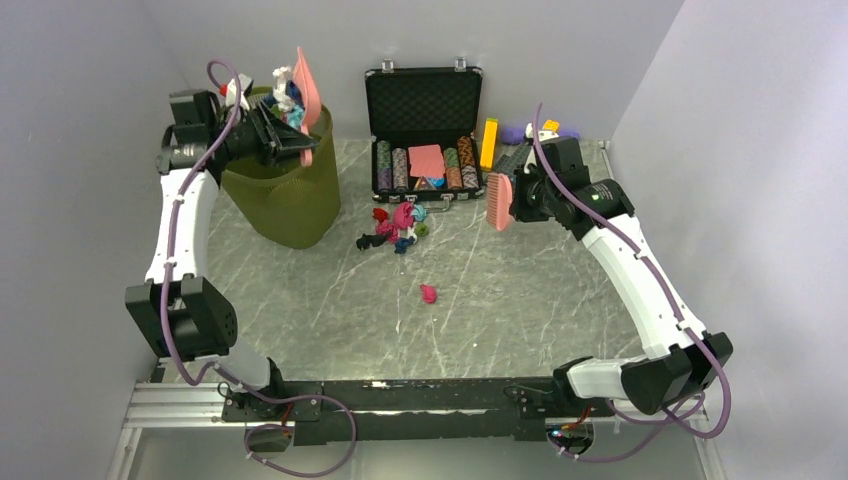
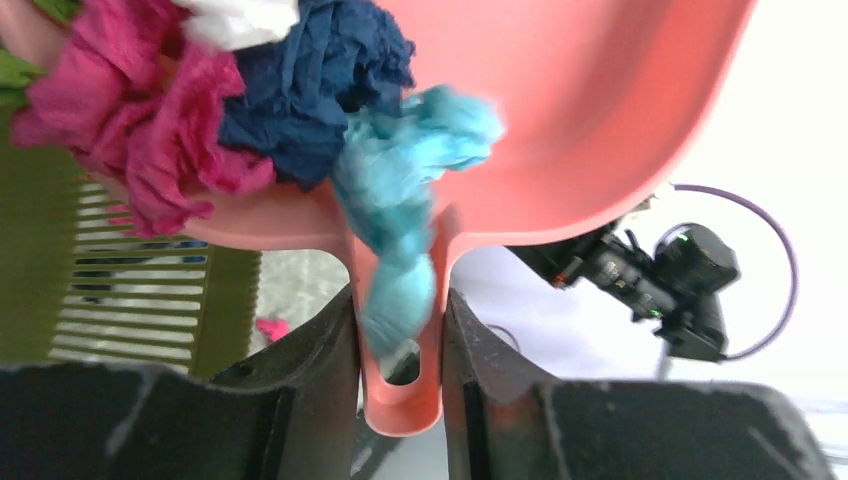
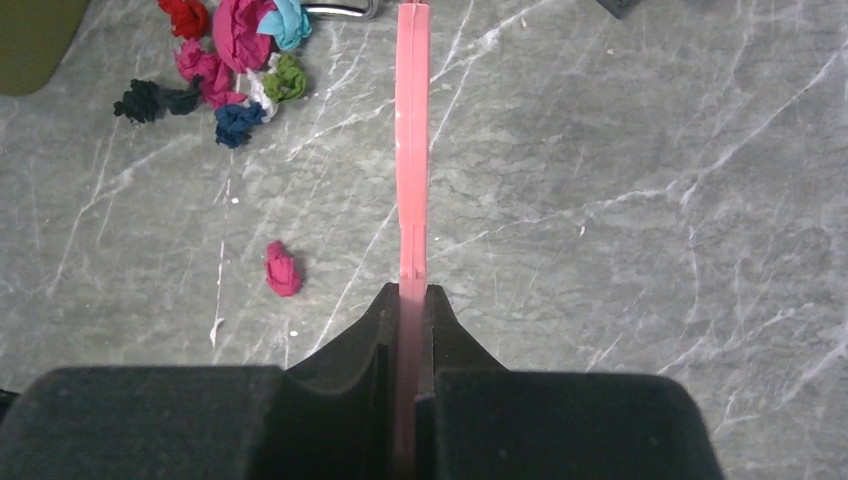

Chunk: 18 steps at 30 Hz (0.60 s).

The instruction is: Sweep away the paper scraps from the table

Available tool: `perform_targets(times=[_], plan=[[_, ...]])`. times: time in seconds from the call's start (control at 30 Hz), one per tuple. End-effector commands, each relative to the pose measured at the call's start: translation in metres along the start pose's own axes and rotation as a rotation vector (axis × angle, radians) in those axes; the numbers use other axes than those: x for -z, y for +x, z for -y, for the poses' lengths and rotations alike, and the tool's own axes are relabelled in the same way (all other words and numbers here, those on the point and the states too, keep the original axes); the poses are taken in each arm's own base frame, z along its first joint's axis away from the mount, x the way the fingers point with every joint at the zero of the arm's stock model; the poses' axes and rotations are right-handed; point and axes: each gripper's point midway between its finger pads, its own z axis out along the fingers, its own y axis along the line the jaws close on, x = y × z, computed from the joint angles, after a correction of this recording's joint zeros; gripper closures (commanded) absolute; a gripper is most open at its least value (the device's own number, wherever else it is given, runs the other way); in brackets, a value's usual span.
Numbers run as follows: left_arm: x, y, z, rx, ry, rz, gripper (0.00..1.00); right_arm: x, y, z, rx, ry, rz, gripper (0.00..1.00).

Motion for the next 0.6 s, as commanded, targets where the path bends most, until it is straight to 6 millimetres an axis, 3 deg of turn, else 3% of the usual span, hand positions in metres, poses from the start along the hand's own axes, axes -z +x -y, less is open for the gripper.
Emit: perform_targets(times=[0.0, 0.33, 0.57], plan=[[0.018, -0.002, 0.059, 0.049, 0.336, -0.028, 1.00, 0.010, -0.014, -0.009, -0.030, -0.048, 0.071, 1.00], [0.038, -0.009, 0.060, 0.235, 0.526, 0.052, 1.00, 0.012, -0.015, -0.012, -0.033, -0.066, 0.075, 1.00], [0.039, -0.010, 0.052, 0.323, 0.576, 0.075, 1.00, 0.012, -0.012, -0.012, -0.032, -0.066, 0.076, 1.00]])
